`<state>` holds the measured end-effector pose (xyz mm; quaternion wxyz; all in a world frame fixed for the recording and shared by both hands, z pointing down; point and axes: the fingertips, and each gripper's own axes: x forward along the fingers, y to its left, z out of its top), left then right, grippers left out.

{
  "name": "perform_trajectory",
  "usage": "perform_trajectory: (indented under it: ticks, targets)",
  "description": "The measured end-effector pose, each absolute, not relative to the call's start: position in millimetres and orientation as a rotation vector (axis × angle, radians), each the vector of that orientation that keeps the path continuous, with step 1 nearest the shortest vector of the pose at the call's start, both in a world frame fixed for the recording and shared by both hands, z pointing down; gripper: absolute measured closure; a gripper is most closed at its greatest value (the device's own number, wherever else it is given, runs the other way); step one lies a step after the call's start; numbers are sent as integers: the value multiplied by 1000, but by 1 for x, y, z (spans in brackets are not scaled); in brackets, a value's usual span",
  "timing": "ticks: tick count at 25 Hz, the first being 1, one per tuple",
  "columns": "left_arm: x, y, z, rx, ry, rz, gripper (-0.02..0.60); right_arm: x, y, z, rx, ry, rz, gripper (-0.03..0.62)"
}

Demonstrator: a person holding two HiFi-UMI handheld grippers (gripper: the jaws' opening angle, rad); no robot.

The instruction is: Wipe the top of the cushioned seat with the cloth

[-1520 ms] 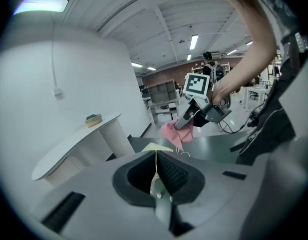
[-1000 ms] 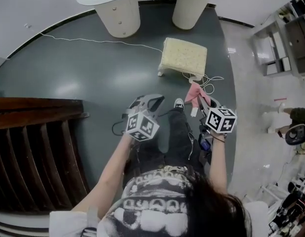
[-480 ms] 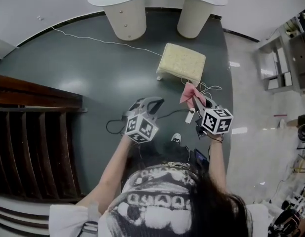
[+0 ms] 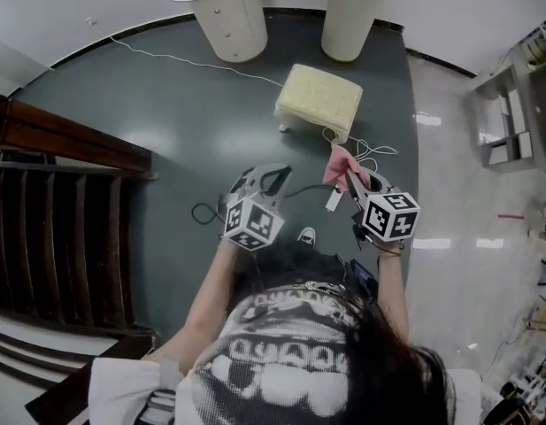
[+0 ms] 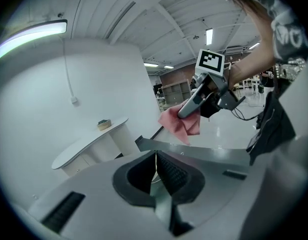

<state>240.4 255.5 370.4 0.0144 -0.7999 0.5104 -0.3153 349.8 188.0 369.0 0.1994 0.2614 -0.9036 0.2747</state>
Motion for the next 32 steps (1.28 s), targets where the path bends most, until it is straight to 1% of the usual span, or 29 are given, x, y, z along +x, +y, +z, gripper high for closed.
perform_trajectory:
  ticks: [7,13,27,32]
  targets:
    - [290,277,352,-2451,1632,-952,575,378,202,365,669,-2572,698,585]
    - [309,284,338,-2439,1630,-919,575,380,217,361,617,-2606,656,585]
    - [320,292,315,-2431,1686,-801,575,383,237,352,583,-2650,564,585]
    - [294,273,302,-2452,1711,-778,575,357,220,339,569,-2633,558,585]
